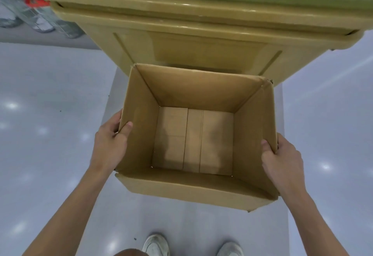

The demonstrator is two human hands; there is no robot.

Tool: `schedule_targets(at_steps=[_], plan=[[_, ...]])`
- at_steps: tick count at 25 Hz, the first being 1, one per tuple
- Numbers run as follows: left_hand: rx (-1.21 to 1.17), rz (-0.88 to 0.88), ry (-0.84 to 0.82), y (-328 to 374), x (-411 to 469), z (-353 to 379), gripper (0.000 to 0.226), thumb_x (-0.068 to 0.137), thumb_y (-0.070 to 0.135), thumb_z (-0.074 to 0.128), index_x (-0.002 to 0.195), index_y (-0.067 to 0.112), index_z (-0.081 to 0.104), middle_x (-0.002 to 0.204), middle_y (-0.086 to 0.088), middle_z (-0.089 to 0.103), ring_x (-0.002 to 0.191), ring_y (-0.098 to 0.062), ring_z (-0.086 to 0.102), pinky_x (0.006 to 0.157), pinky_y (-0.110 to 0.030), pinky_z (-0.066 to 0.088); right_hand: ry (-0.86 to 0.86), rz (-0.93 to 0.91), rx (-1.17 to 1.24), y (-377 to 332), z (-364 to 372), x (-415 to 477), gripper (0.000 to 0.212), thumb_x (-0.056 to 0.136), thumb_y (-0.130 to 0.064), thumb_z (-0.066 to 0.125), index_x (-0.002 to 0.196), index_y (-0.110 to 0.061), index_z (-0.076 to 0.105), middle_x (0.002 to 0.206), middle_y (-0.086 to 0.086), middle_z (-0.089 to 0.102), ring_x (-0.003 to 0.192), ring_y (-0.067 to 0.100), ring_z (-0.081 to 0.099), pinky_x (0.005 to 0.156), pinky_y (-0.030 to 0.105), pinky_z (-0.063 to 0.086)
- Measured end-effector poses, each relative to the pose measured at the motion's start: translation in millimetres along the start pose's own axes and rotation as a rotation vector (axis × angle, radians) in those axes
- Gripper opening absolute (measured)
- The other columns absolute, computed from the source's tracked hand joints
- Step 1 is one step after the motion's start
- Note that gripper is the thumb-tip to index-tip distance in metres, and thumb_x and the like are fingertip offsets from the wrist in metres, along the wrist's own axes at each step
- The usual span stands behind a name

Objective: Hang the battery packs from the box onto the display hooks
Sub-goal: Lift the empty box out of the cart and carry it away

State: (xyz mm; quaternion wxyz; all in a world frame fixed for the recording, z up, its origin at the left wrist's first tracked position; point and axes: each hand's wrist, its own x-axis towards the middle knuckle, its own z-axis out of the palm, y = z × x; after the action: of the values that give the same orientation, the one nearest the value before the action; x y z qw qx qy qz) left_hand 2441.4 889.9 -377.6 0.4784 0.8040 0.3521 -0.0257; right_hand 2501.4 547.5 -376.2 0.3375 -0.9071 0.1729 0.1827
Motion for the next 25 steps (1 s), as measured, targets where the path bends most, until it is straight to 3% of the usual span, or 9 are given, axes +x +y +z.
schedule_targets(at_steps=[5, 12, 17, 22, 25], plan=[[-0.044, 0.042, 0.038, 6.4, 21.8, 10.4, 0.036, 0.107, 0.024, 0.053, 0.139, 0.039, 0.062, 0.120, 0.016, 0.075, 0.116, -0.011, 0.068, 0.105, -0.045, 0.053, 0.046, -0.045, -0.039, -8.8, 0.8, 24.9, 0.014, 0.105, -0.021, 0.049, 0.094, -0.018, 0.058, 0.072, 0.005, 0.064, 0.069, 0.025, 0.060, 0.066, 0.038, 0.045], [0.016, 0.047, 0.073, 17.1, 36.4, 18.3, 0.039, 0.106, 0.019, 0.054, 0.140, 0.037, 0.062, 0.116, 0.017, 0.075, 0.112, -0.007, 0.068, 0.099, -0.030, 0.052, 0.068, -0.020, -0.083, -23.3, 0.7, 38.6, 0.010, 0.105, -0.018, 0.047, 0.104, -0.011, 0.054, 0.076, 0.004, 0.057, 0.070, 0.030, 0.050, 0.074, 0.040, 0.041], [0.053, 0.039, 0.079, 18.9, 34.1, 22.8, 0.041, 0.107, 0.020, 0.052, 0.145, 0.035, 0.057, 0.123, 0.012, 0.072, 0.112, -0.010, 0.066, 0.085, -0.014, 0.046, 0.070, -0.011, -0.089, -23.7, -0.5, 38.3, 0.012, 0.105, -0.019, 0.046, 0.110, -0.012, 0.055, 0.081, 0.005, 0.062, 0.073, 0.031, 0.055, 0.078, 0.042, 0.047], [0.060, 0.029, 0.111, 16.9, 37.1, 23.1, 0.039, 0.106, 0.021, 0.054, 0.141, 0.038, 0.060, 0.107, 0.017, 0.073, 0.097, 0.000, 0.066, 0.077, -0.015, 0.047, 0.077, -0.002, -0.106, -22.1, 0.7, 39.8, 0.006, 0.105, -0.020, 0.047, 0.107, -0.017, 0.052, 0.082, 0.003, 0.059, 0.075, 0.029, 0.051, 0.082, 0.044, 0.048], [0.097, 0.018, 0.130, 19.3, 34.4, 23.0, 0.033, 0.105, 0.025, 0.055, 0.137, 0.029, 0.063, 0.103, 0.013, 0.072, 0.089, 0.002, 0.064, 0.073, -0.015, 0.045, 0.025, 0.052, -0.089, -23.9, -2.6, 41.5, 0.010, 0.105, -0.022, 0.047, 0.109, -0.016, 0.054, 0.086, 0.004, 0.062, 0.083, 0.033, 0.058, 0.081, 0.044, 0.050]])
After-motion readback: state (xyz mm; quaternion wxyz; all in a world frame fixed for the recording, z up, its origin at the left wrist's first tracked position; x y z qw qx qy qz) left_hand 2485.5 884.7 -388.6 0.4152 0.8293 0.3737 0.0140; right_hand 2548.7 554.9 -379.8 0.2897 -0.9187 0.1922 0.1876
